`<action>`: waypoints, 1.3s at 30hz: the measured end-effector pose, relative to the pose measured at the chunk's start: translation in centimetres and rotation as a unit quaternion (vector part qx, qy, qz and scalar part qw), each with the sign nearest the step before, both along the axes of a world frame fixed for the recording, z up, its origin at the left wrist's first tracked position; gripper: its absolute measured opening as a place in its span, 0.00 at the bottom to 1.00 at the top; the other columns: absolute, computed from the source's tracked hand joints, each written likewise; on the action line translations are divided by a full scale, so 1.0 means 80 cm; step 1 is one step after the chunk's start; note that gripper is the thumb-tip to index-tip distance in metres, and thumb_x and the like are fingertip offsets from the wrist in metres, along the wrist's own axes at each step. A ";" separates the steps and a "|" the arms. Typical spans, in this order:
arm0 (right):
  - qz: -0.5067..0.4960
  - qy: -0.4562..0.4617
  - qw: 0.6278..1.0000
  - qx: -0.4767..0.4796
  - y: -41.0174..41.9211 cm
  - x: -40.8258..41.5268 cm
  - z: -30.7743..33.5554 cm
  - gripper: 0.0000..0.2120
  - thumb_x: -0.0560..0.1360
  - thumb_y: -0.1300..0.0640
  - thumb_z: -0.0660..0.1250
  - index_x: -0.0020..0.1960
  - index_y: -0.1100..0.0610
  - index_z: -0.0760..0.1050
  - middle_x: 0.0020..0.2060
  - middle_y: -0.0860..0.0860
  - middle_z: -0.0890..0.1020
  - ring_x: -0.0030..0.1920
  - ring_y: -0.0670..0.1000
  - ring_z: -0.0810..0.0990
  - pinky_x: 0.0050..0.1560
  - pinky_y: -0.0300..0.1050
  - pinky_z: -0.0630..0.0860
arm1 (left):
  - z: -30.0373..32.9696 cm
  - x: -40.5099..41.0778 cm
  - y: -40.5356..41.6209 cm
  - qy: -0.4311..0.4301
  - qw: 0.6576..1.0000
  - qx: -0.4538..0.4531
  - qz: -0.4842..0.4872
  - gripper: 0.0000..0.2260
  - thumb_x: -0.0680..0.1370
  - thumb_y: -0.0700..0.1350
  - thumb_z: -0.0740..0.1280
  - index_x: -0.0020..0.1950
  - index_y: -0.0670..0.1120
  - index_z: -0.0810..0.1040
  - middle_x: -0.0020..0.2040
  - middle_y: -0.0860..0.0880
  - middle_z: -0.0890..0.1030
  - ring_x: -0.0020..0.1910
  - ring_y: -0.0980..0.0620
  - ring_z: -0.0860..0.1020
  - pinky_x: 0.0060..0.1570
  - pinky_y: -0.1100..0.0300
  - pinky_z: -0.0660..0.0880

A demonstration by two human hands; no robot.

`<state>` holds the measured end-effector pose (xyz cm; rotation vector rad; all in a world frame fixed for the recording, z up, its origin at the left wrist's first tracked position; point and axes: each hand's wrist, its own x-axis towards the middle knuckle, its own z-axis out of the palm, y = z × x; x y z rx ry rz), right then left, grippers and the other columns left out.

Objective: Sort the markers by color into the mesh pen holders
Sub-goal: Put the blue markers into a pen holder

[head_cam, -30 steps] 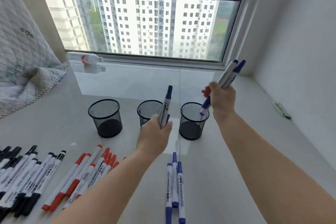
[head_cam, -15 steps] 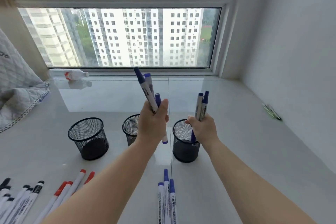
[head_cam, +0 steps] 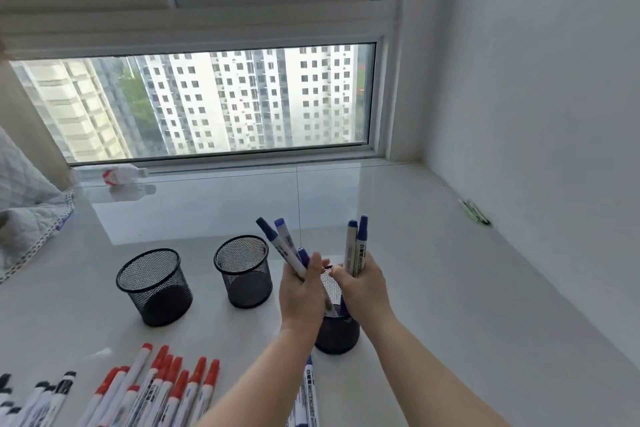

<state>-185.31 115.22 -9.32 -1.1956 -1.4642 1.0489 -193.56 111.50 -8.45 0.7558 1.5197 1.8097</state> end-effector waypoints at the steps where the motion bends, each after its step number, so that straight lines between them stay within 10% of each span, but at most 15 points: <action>1: 0.002 0.006 1.000 0.001 -0.001 0.001 0.000 0.09 0.70 0.62 0.67 0.36 0.55 0.67 0.29 0.48 0.72 0.28 0.43 0.70 0.28 0.30 0.68 | -0.004 0.002 -0.002 0.003 1.000 -0.007 -0.002 0.06 0.77 0.47 0.64 0.45 0.45 0.74 0.39 0.50 0.81 0.37 0.53 0.78 0.34 0.66 0.74; 16: 0.017 0.028 0.999 -0.030 -0.013 0.027 0.011 0.06 0.71 0.61 0.68 0.37 0.53 0.73 0.32 0.49 0.76 0.32 0.46 0.73 0.30 0.29 0.69 | -0.002 0.005 -0.027 0.140 0.987 -0.054 -0.054 0.04 0.74 0.42 0.68 0.42 0.49 0.74 0.37 0.50 0.80 0.37 0.53 0.77 0.40 0.62 0.73; 28: -0.052 -0.244 0.962 0.107 -0.056 0.047 0.038 0.14 0.73 0.58 0.64 0.58 0.57 0.72 0.50 0.50 0.75 0.53 0.51 0.71 0.48 0.39 0.66 | 0.006 -0.006 -0.078 0.139 0.990 -0.030 -0.014 0.14 0.74 0.40 0.67 0.57 0.51 0.71 0.53 0.51 0.75 0.54 0.55 0.74 0.57 0.58 0.70; 39: 0.007 -0.233 0.940 0.248 -0.151 0.047 -0.004 0.05 0.70 0.66 0.66 0.43 0.58 0.76 0.32 0.44 0.72 0.31 0.46 0.69 0.32 0.37 0.65 | -0.064 -0.040 -0.162 0.263 0.930 -0.255 -0.034 0.09 0.76 0.48 0.64 0.55 0.49 0.72 0.53 0.49 0.76 0.48 0.54 0.73 0.46 0.60 0.68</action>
